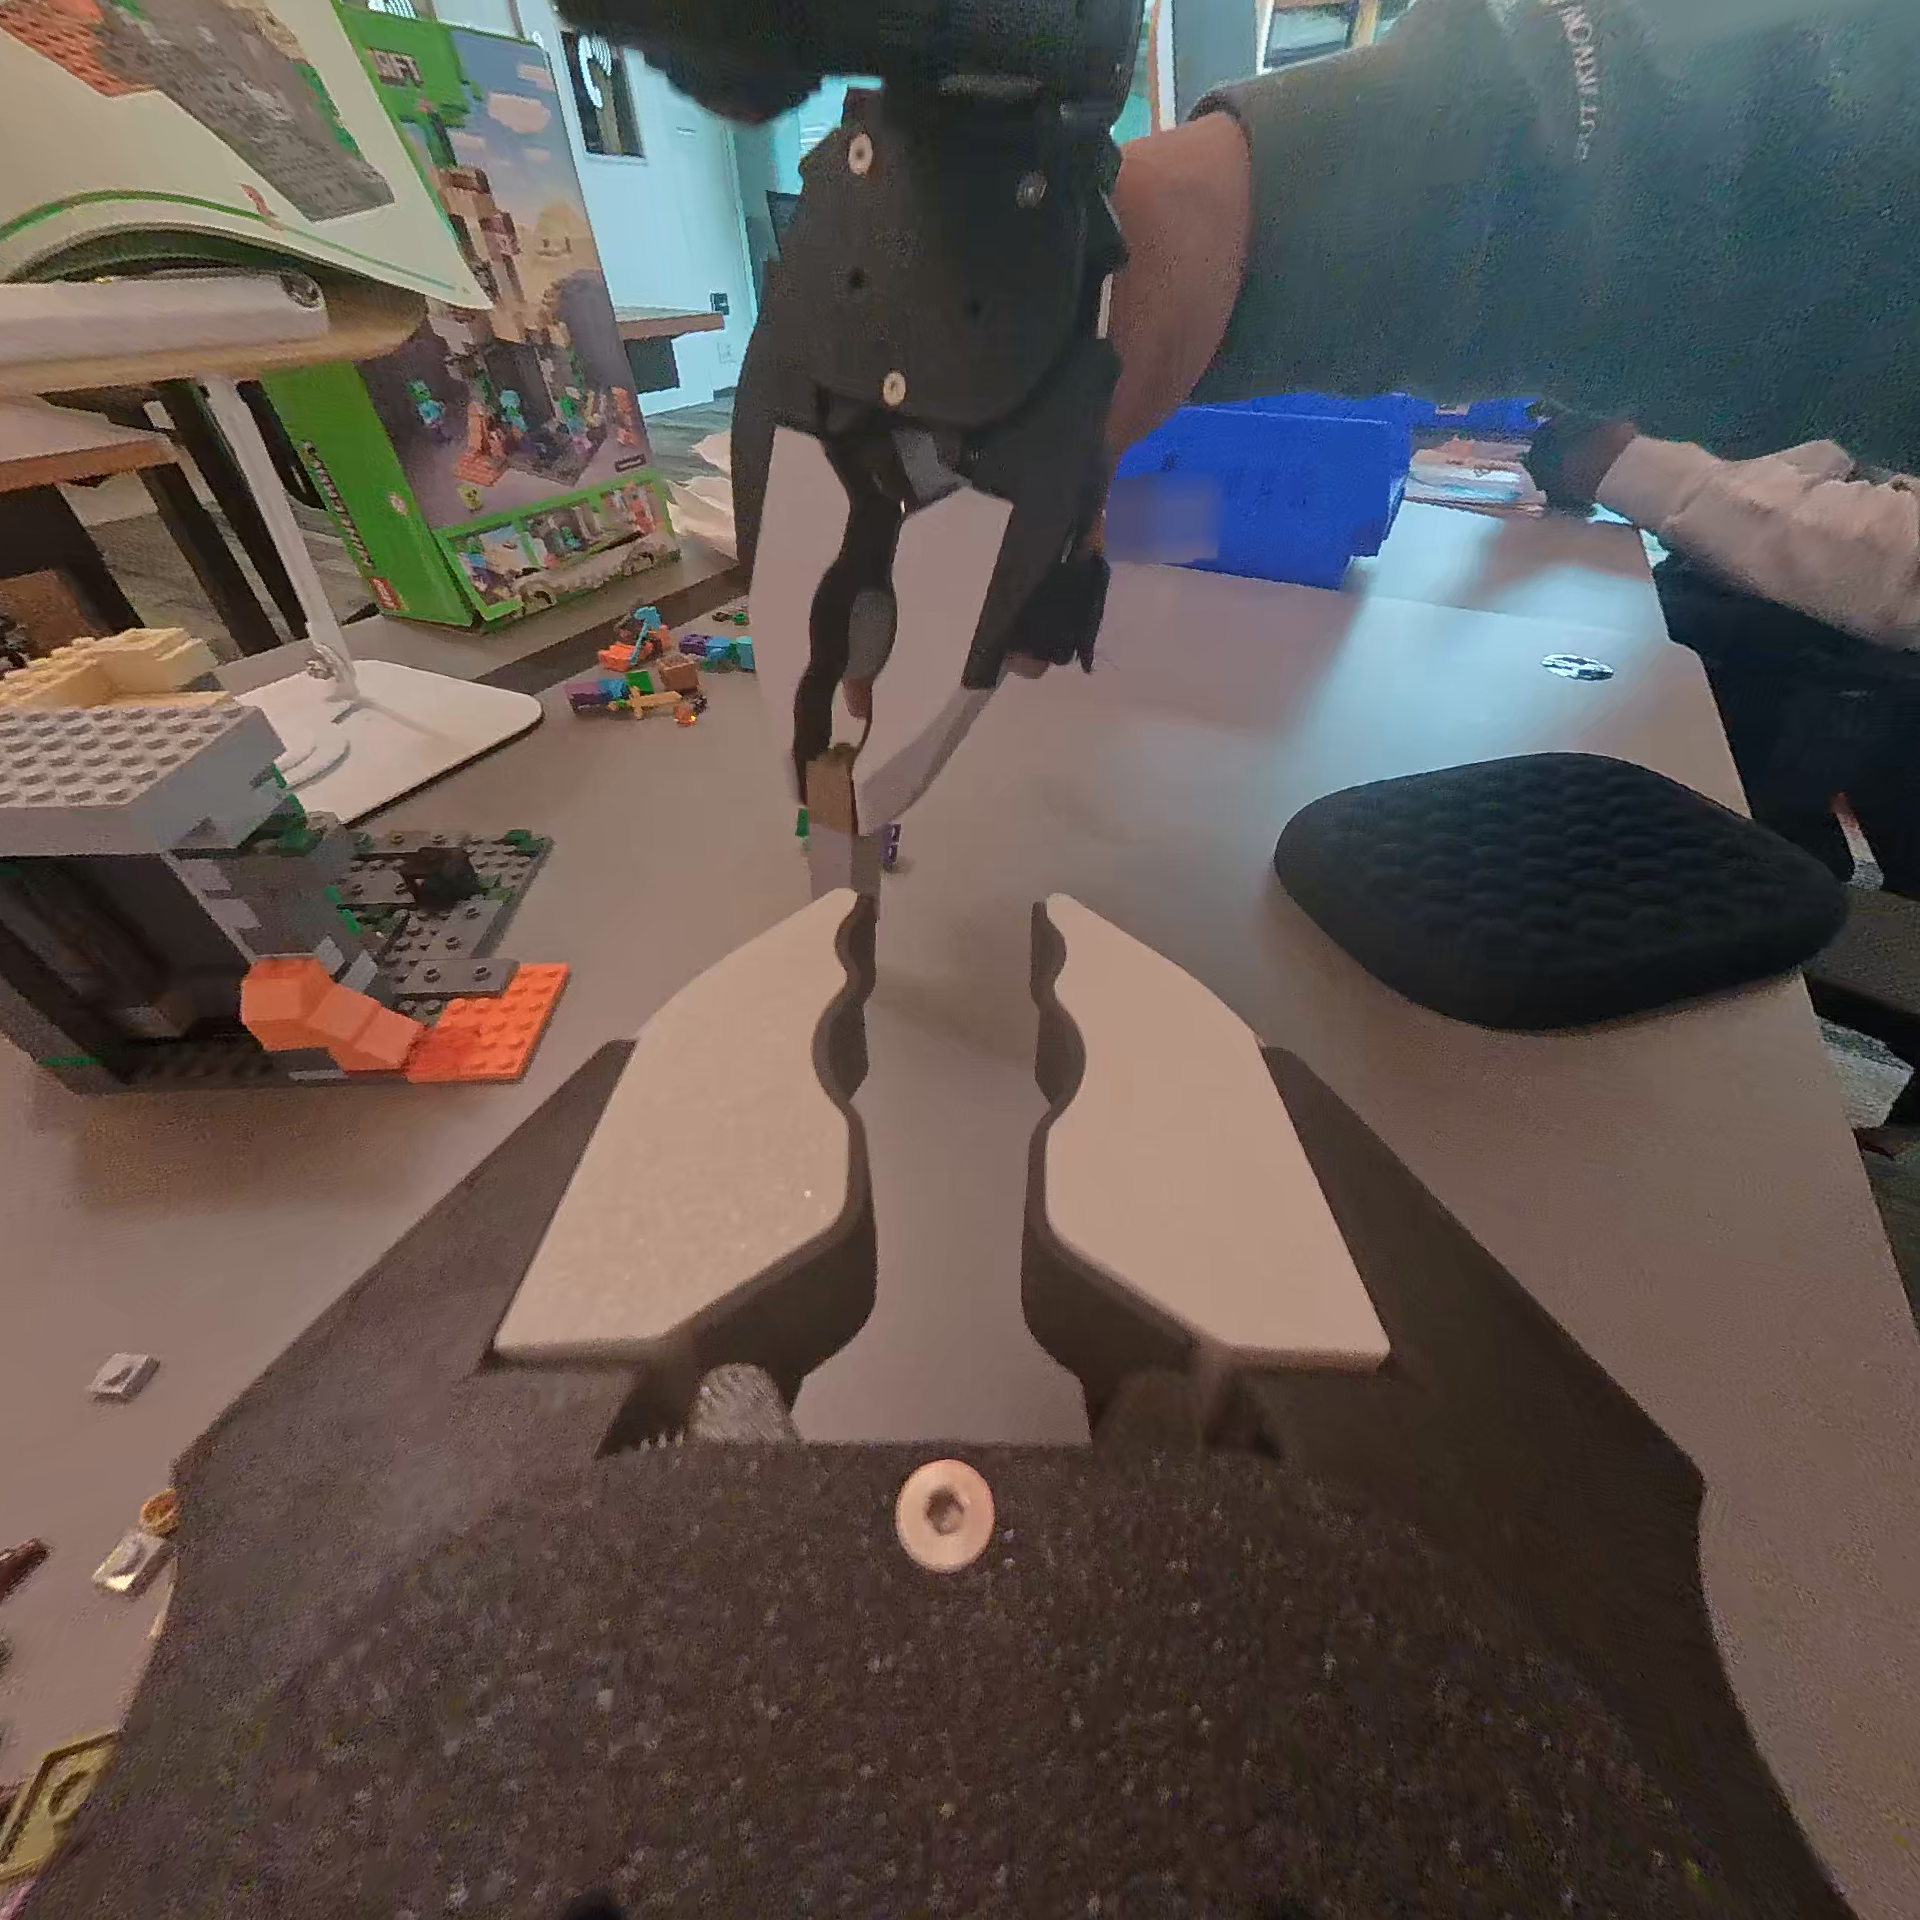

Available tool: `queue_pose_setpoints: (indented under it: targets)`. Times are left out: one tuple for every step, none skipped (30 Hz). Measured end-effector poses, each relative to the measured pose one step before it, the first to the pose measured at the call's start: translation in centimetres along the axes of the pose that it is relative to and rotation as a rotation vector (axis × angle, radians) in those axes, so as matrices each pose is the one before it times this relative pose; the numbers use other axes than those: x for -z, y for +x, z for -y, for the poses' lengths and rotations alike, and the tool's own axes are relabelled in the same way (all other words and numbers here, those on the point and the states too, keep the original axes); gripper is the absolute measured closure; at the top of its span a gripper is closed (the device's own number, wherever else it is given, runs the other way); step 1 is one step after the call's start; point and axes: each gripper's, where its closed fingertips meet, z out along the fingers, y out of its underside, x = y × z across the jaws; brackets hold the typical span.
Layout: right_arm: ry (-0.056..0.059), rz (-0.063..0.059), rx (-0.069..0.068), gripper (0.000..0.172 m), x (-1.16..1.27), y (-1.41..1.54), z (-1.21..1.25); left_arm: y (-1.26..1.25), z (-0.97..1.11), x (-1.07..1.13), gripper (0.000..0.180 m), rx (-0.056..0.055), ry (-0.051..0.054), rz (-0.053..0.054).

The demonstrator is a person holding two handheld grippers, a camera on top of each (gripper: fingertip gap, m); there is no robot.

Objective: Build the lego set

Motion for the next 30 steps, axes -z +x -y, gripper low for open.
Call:
queue_pose_setpoints:
  targets:
    - [-0.0217,0.0083,-0.0005,0.154,-0.357,-0.051,-0.098,-0.062,-0.002,0.012,0.153,0.0028,0.0,0.0015]
    - [-0.0172,0.0018,0.0032,0.154,-0.289,0.017,-0.04,-0.006,-0.02,-0.005,0.153,0.0021,-0.0009,-0.0015]
    - [-0.0134,0.0073,0.0079,0.154,-0.215,-0.084,-0.028,0.011,-0.019,-0.018,0.154,-0.0005,-0.0018,-0.0008]
    - [-0.0142,0.0038,0.0045,0.154,-0.156,-0.033,-0.038,0.032,-0.023,-0.023,0.154,-0.0033,-0.0023,-0.0001]
    - [-0.0103,0.003,0.0027,0.154,-0.116,-0.015,-0.003,0.061,-0.049,-0.031,0.154,-0.0042,-0.0037,-0.0022]
    - [-0.0071,0.0085,0.001,0.155,-0.089,-0.082,0.013,0.047,-0.038,-0.022,0.154,-0.0048,-0.0035,0.0]
    - [-0.0062,0.0067,-0.0012,0.155,-0.104,-0.054,0.014,0.03,-0.018,-0.014,0.154,-0.0044,-0.0026,0.0001]
    - [-0.0026,0.0032,-0.0008,0.155,-0.115,-0.002,0.014,0.033,-0.021,-0.004,0.155,-0.0027,-0.0019,-0.0016]
    - [-0.0017,0.003,-0.0014,0.155,-0.135,-0.005,0.001,-0.001,-0.016,-0.002,0.155,0.0008,-0.0005,-0.0002]
    - [-0.0007,0.006,-0.0006,0.154,-0.123,-0.045,-0.013,-0.056,0.014,0.01,0.155,0.0018,0.0006,0.0022]
    - [-0.0004,0.0033,-0.0006,0.154,-0.116,-0.018,-0.038,-0.039,0.004,0.017,0.155,0.0021,0.0006,0.0007]
    - [-0.0004,0.0014,-0.0007,0.154,-0.111,0.006,-0.056,-0.021,0.006,0.011,0.155,0.003,0.0008,-0.0009]
    - [0.0081,0.0009,-0.0013,0.154,-0.062,0.0,0.042,-0.036,0.002,0.003,0.155,0.0023,0.0011,0.0009]
    - [0.0131,0.0028,-0.005,0.151,-0.006,-0.002,0.105,-0.017,-0.005,0.003,0.155,0.0016,0.0005,0.0001]
    - [0.0145,0.0075,-0.006,0.146,0.151,-0.056,0.165,-0.012,-0.001,0.0,0.155,0.0014,-0.0001,0.0]
    - [0.0254,0.0025,-0.0057,0.141,0.383,0.057,0.328,-0.03,0.012,0.013,0.155,0.001,0.0012,0.0011]
    - [0.0405,-0.0069,-0.0054,0.135,0.69,0.235,0.55,-0.025,0.013,0.017,0.155,0.0011,0.0013,0.0015]
    - [0.0566,-0.0112,-0.0108,0.13,0.941,0.385,0.802,-0.041,0.031,0.018,0.154,0.0017,0.002,0.002]
    - [0.0638,-0.0184,-0.0247,0.124,1.07,0.592,0.975,-0.063,0.031,0.021,0.154,0.0027,0.0021,0.0032]
    - [0.0605,-0.0261,-0.0401,0.118,1.043,0.803,0.99,-0.077,0.031,0.013,0.154,0.0036,0.0019,0.0034]
    - [0.052,-0.0303,-0.0502,0.113,0.86,0.922,0.899,-0.084,0.054,0.018,0.154,0.004,0.0022,0.0031]
    - [0.0479,-0.0298,-0.0522,0.107,0.584,0.887,0.822,-0.137,0.026,0.026,0.154,0.0044,0.0008,0.0074]
    - [0.0504,-0.0416,-0.0559,0.102,0.265,0.986,0.782,-0.142,0.009,0.019,0.154,0.0023,-0.0016,0.0078]
    - [0.0548,-0.0429,-0.0612,0.102,-0.061,0.926,0.742,-0.084,0.015,0.018,0.154,-0.0014,-0.0003,0.0043]
    - [0.0527,-0.0306,-0.0614,0.101,-0.426,0.661,0.661,-0.027,0.013,0.008,0.154,-0.0019,-0.0005,0.0028]
    - [0.0445,-0.034,-0.059,0.101,-0.742,0.589,0.489,-0.01,-0.03,-0.018,0.154,-0.0024,-0.0028,0.002]
    - [0.0302,-0.0306,-0.0533,0.099,-0.986,0.421,0.292,0.044,-0.06,-0.063,0.155,-0.0041,-0.0042,-0.0008]
    - [0.0184,-0.0222,-0.041,0.098,-1.148,0.152,0.157,0.033,-0.126,-0.091,0.155,-0.0036,-0.0068,-0.0006]
    - [0.0005,-0.0226,-0.0333,0.096,-1.228,0.048,-0.02,0.013,-0.142,-0.081,0.155,-0.0027,-0.0073,0.0011]
    - [-0.0157,-0.0175,-0.018,0.091,-1.248,-0.09,-0.102,0.003,-0.111,-0.049,0.155,-0.0013,-0.0051,-0.0003]
